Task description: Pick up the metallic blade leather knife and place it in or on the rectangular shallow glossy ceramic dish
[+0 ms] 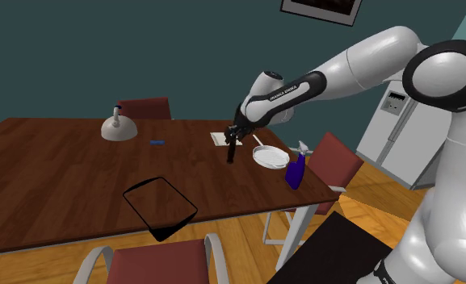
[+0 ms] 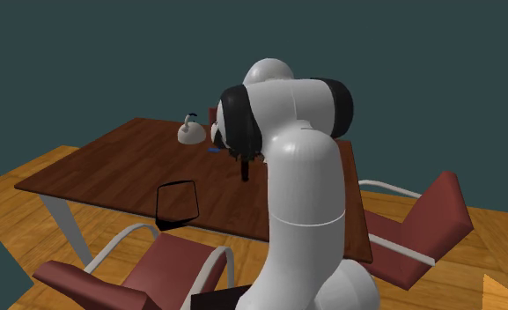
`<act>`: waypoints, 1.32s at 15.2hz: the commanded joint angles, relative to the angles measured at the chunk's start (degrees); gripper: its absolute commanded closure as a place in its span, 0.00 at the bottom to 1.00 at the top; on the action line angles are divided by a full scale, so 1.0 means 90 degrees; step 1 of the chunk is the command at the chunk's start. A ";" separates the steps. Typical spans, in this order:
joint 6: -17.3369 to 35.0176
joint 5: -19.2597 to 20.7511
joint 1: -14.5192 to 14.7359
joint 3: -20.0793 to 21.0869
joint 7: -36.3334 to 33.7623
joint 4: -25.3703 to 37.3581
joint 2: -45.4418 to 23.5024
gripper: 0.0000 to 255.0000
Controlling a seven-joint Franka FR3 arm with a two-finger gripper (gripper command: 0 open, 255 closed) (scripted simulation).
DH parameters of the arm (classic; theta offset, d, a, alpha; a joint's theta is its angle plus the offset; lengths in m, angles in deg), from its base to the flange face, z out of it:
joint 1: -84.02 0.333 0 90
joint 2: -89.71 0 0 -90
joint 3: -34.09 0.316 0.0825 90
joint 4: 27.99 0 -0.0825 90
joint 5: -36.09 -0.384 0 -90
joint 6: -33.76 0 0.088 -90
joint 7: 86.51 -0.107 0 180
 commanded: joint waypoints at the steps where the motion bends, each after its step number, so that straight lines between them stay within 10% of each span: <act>1: 0.0016 0.0219 0.0281 -0.0011 -0.0467 0.0059 -0.0068 1.00; 20: -0.0825 0.1435 0.2533 -0.0091 -0.3696 0.2157 -0.1552 1.00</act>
